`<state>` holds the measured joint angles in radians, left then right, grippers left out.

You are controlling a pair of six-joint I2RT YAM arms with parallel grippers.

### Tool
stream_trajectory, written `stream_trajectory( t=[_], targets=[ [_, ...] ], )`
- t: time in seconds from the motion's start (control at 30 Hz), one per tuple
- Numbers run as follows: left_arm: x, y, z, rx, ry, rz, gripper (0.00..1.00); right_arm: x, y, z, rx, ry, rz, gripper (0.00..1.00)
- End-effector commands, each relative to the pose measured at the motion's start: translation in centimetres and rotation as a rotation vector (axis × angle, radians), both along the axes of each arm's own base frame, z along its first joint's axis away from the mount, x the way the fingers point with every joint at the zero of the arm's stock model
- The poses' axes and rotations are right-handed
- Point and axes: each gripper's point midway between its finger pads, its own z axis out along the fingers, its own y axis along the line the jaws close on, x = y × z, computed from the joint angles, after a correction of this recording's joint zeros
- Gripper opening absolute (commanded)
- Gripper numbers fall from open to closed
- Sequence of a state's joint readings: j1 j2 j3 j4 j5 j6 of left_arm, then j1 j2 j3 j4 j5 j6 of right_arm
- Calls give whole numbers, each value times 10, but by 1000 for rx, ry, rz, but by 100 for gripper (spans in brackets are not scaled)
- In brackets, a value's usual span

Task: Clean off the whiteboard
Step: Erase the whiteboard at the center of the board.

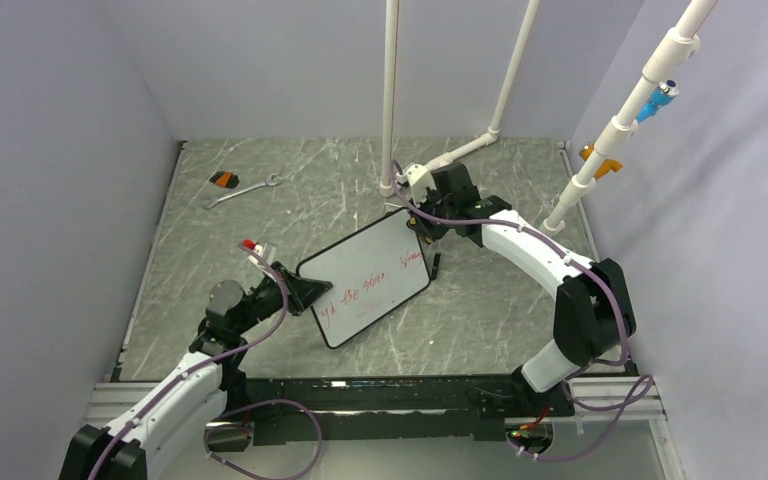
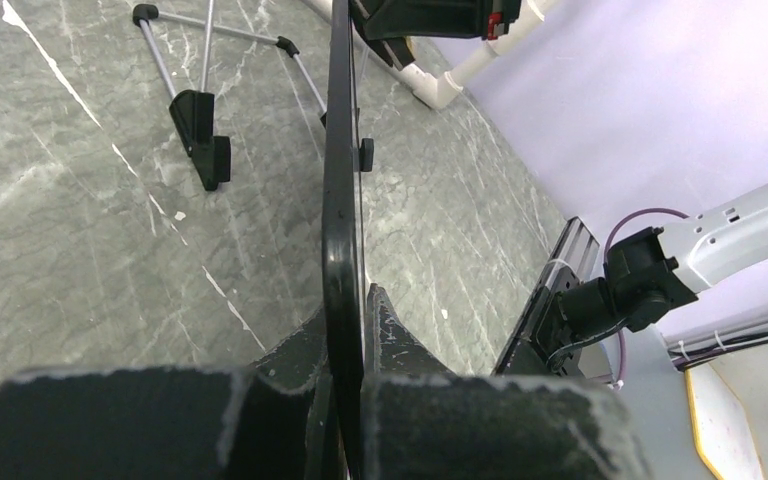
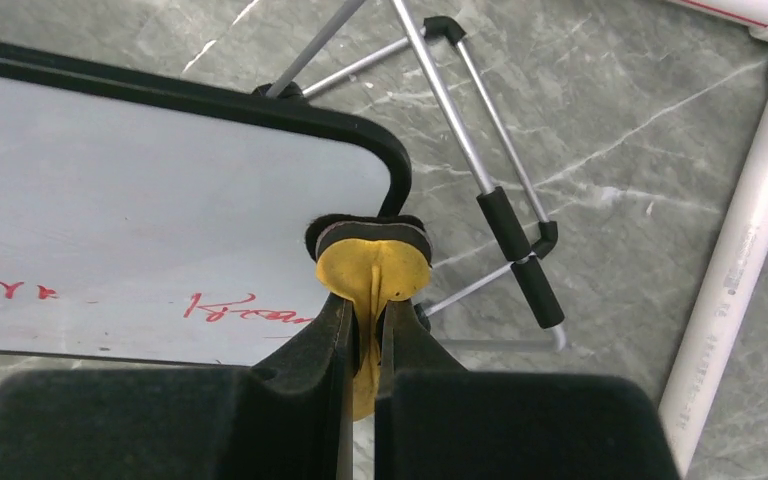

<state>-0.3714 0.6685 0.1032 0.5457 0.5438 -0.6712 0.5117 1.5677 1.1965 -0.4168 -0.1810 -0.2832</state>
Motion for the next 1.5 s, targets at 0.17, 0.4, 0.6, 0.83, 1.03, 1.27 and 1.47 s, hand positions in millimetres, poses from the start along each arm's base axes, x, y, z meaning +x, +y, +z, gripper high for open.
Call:
stream_trajectory(
  t=[0.17,0.4,0.6,0.83,1.03,1.27,1.47],
  targets=[
    [-42,-23,24,-25,-94,-263,0,-26,68,34,49,-110,202,0],
    [-43,-23,24,-36,-90,-262,0,-81,147,62,77,-87,428,0],
    [-43,-23,26,-36,-95,-261,0,-92,150,44,36,-69,446,0],
    [-44,-23,27,-37,-101,-261,0,-56,96,19,-37,-131,265,0],
    [-43,-22,27,-41,-93,-246,0,-39,62,9,-48,-159,156,0],
    [-39,-22,30,-66,-71,-228,0,-99,110,1,-22,-92,447,0],
    [-38,-22,30,-72,-62,-225,0,-136,162,8,-12,-55,601,0]
  ],
)
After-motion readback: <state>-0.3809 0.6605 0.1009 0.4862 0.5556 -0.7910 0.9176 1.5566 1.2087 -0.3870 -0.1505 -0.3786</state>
